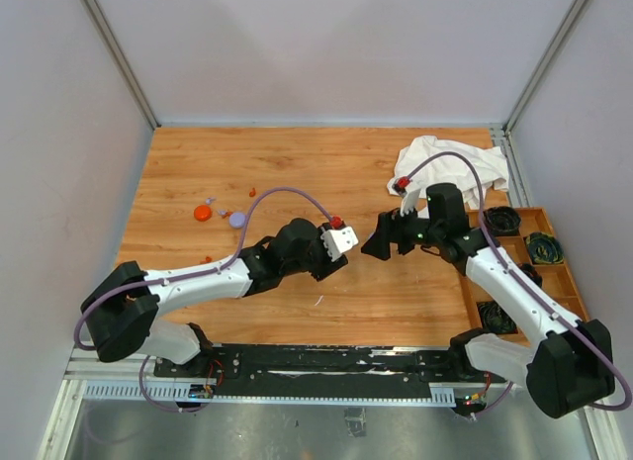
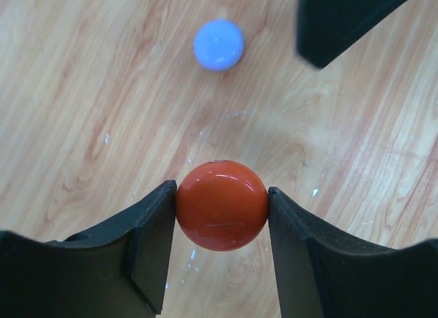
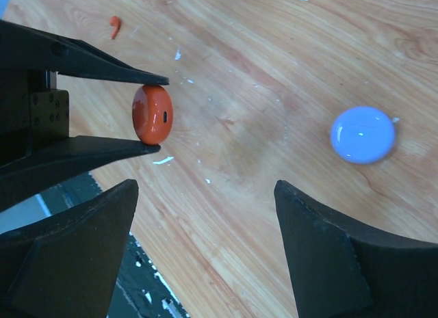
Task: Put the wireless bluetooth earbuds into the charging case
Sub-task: Pick up the charging case at the center of the board, then adjust the charging case.
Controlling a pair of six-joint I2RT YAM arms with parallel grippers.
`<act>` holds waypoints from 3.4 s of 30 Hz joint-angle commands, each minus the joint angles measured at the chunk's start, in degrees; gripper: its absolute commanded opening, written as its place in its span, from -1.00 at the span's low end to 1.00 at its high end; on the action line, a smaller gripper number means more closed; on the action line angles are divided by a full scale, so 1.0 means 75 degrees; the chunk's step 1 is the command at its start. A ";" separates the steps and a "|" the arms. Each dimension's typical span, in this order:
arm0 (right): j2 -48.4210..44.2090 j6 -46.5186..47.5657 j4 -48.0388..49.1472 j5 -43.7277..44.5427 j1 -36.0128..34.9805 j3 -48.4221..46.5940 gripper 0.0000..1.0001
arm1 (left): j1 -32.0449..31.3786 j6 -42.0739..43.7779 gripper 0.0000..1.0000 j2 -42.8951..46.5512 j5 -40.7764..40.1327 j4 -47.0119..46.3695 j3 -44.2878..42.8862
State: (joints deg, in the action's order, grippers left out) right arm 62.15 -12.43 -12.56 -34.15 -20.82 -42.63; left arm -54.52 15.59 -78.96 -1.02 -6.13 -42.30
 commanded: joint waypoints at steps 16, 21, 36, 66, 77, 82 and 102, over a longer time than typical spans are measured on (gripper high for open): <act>0.1695 -0.0048 -0.0224 -0.2320 -0.0426 -0.1091 0.37 | -0.0360 0.2185 -0.15 0.0273 0.1317 -0.0628 -0.0123; 0.2012 0.0130 -0.0317 -0.2398 -0.0734 -0.1270 0.22 | -0.0403 0.2152 -0.14 0.0286 0.1307 -0.0625 -0.0151; 0.2237 0.0251 -0.0081 -0.2493 -0.1009 -0.1224 -0.50 | -0.0445 0.2014 -0.11 0.0542 0.1448 -0.0774 0.0036; -0.0520 -0.0767 0.3356 -0.0815 -0.0793 0.0618 -0.91 | 0.0487 -0.2265 0.94 0.1928 0.0823 -0.2915 0.1467; -0.1461 -0.2033 0.6231 0.0136 -0.0786 0.2059 -0.94 | 0.0707 -0.4372 0.95 0.2629 0.1447 -0.4731 0.2133; -0.1594 -0.2694 0.7695 0.0290 -0.0786 0.2632 -0.94 | 0.0759 -0.5331 0.94 0.2729 0.1099 -0.5680 0.2306; -0.0634 -0.4704 1.1908 -0.0213 -0.0798 0.3357 -0.91 | 0.0777 -0.7861 0.61 0.1766 0.0984 -0.7796 0.2411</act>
State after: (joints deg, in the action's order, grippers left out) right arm 57.01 -45.30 69.67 -33.69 -27.22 -17.02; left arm -48.93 -41.50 -64.77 7.14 -60.07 -24.38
